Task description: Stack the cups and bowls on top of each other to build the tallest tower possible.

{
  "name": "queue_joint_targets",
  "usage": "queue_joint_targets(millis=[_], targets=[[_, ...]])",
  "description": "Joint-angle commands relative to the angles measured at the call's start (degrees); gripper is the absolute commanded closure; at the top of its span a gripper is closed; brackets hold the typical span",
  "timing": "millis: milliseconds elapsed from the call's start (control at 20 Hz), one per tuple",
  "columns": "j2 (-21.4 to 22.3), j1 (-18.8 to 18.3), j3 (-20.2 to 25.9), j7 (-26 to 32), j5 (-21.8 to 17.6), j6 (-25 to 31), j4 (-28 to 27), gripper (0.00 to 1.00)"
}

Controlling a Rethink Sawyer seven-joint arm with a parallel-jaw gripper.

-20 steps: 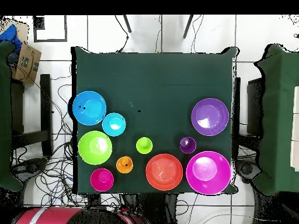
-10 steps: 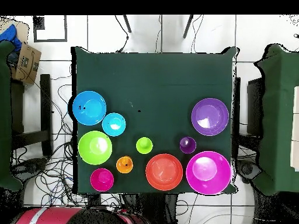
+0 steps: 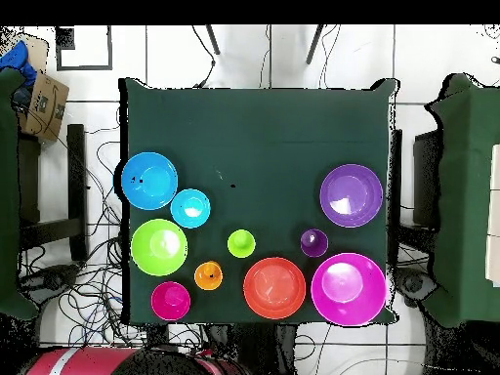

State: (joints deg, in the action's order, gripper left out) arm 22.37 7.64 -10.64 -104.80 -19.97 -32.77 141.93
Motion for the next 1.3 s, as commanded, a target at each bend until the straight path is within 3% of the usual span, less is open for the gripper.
queue_joint_targets(millis=[50,400,1300], targets=[[-0.33,0.28,5.56,-8.19,1.96,5.75,-5.81,0.00],[0.37,1.60,4.30,-8.19,3.17,5.79,-5.34,0.00],[7.03,-2.81,8.30,-8.31,1.79,12.79,-5.28,0.00]])
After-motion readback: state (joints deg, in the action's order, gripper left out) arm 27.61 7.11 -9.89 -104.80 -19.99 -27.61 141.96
